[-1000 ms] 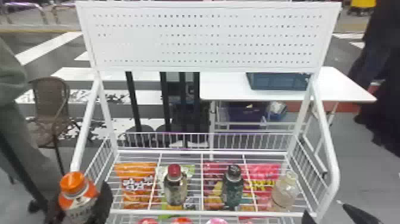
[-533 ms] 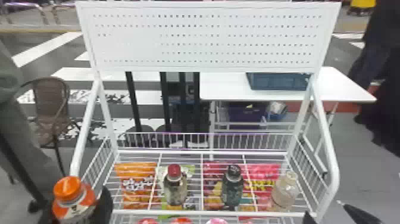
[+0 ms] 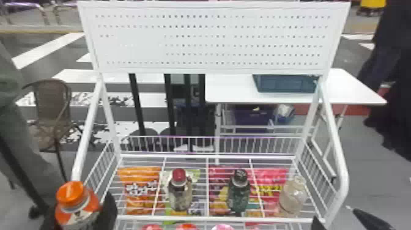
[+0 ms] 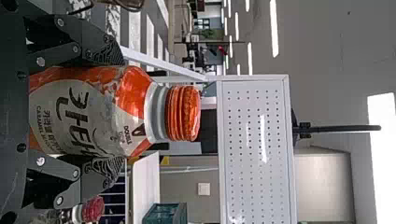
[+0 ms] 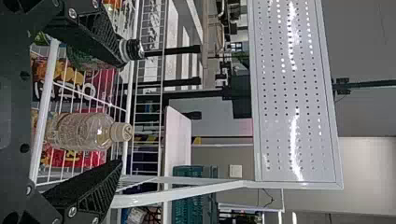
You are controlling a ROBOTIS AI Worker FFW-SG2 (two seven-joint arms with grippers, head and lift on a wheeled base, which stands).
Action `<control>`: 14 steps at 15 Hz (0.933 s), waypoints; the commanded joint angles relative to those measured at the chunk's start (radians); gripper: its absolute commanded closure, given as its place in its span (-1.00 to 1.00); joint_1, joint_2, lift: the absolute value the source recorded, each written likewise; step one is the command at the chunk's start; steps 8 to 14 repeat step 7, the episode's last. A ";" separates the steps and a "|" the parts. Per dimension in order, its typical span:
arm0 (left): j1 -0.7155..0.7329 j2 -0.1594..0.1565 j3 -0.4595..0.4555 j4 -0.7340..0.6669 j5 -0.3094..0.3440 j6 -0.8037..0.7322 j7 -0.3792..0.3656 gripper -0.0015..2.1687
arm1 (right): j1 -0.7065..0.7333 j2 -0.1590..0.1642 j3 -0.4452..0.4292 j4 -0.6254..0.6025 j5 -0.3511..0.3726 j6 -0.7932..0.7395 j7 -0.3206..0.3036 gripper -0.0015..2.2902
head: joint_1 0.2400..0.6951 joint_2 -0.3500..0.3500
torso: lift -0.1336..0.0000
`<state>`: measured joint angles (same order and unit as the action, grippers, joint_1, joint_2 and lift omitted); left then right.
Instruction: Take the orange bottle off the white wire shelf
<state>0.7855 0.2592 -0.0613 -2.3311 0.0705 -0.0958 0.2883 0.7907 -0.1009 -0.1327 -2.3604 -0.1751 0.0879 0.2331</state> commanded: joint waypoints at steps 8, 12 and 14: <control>-0.003 0.000 0.000 0.001 -0.008 0.006 0.000 -0.15 | -0.002 0.001 -0.002 0.001 -0.003 0.000 0.000 -0.87 | 0.14 0.00 | 1.00; -0.003 0.000 0.000 0.001 -0.008 0.006 0.000 -0.15 | -0.002 0.001 -0.002 0.001 -0.003 0.000 0.000 -0.87 | 0.14 0.00 | 1.00; -0.003 0.000 0.000 0.001 -0.008 0.006 0.000 -0.15 | -0.002 0.001 -0.002 0.001 -0.003 0.000 0.000 -0.87 | 0.14 0.00 | 1.00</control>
